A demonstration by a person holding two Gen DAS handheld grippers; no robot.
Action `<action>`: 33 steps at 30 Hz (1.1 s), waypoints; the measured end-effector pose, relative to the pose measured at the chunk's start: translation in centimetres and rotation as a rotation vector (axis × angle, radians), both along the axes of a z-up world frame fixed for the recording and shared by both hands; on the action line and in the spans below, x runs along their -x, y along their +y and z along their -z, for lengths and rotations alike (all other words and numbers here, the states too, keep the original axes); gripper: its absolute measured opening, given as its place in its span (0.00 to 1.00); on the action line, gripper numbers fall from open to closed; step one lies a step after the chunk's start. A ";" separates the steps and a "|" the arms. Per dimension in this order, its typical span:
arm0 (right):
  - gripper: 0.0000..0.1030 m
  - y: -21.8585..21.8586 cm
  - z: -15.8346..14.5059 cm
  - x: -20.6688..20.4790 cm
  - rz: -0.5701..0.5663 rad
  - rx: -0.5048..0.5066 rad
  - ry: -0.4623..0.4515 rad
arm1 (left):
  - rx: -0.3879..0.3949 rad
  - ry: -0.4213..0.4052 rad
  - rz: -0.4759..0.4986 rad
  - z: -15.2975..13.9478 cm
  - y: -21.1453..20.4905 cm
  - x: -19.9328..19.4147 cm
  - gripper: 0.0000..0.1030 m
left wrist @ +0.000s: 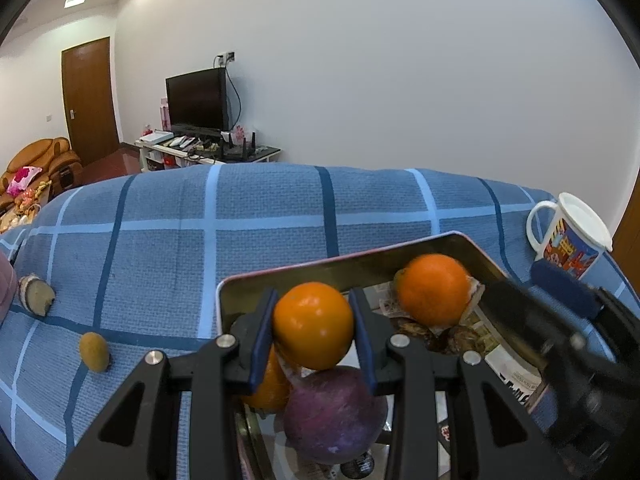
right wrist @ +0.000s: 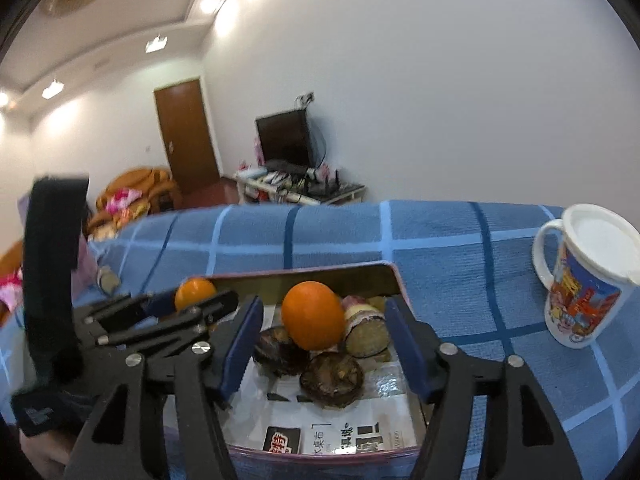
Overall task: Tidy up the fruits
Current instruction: 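Withdraw both tools from the tin toward the lime on the bedspread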
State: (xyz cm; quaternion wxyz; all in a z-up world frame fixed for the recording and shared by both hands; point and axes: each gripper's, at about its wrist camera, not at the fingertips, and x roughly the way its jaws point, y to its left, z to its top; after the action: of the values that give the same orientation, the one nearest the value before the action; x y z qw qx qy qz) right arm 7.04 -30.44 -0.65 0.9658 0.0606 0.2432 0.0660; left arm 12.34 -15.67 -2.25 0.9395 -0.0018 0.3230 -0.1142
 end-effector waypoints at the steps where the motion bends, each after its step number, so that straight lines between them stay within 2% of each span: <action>1: 0.64 -0.3 -0.2 0.2 0.024 -0.010 -0.016 | -0.001 -0.002 0.001 0.0 0.0 0.1 0.37; 4: 0.65 -1.5 -0.8 1.0 0.106 -0.032 -0.064 | -0.007 -0.011 0.008 -0.2 -0.3 0.4 0.37; 5: 0.68 -1.8 -1.0 1.1 0.133 -0.033 -0.075 | -0.015 -0.017 0.006 -0.2 -0.4 0.6 0.40; 6: 0.74 -2.1 -1.1 1.3 0.163 -0.035 -0.085 | -0.019 -0.028 0.012 -0.3 -0.6 0.9 0.53; 7: 0.76 -2.5 -1.1 1.3 0.192 -0.043 -0.091 | -0.022 -0.038 0.023 -0.4 -0.8 1.2 0.62; 8: 0.77 -2.9 -1.2 1.3 0.205 -0.054 -0.091 | -0.031 -0.054 0.030 -0.6 -1.1 1.6 0.76; 11: 0.77 -3.4 -1.2 1.3 0.229 -0.079 -0.087 | -0.079 -0.118 0.043 -1.1 -2.0 2.9 1.00; 16: 0.77 -3.4 -1.6 1.7 0.243 -0.070 -0.103 | -0.108 -0.155 0.083 -1.5 -2.7 4.5 1.00; 20: 0.78 -3.1 -1.7 1.8 0.271 -0.045 -0.097 | -0.126 -0.190 0.065 -1.9 -2.6 5.3 1.00; 26: 0.78 -3.4 -2.0 3.3 0.316 -0.021 -0.164 | -0.178 -0.235 -0.004 -2.2 -2.0 5.7 1.00; 33: 0.78 -2.7 -1.9 4.3 0.342 0.020 -0.210 | -0.175 -0.230 -0.081 -2.2 -0.9 5.7 1.00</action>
State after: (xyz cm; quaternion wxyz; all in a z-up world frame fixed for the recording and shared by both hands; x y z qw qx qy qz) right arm 2.74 -33.15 1.21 0.9836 0.0844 0.1282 -0.0952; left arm 6.62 -16.58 -0.07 0.9707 0.0803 0.2216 -0.0470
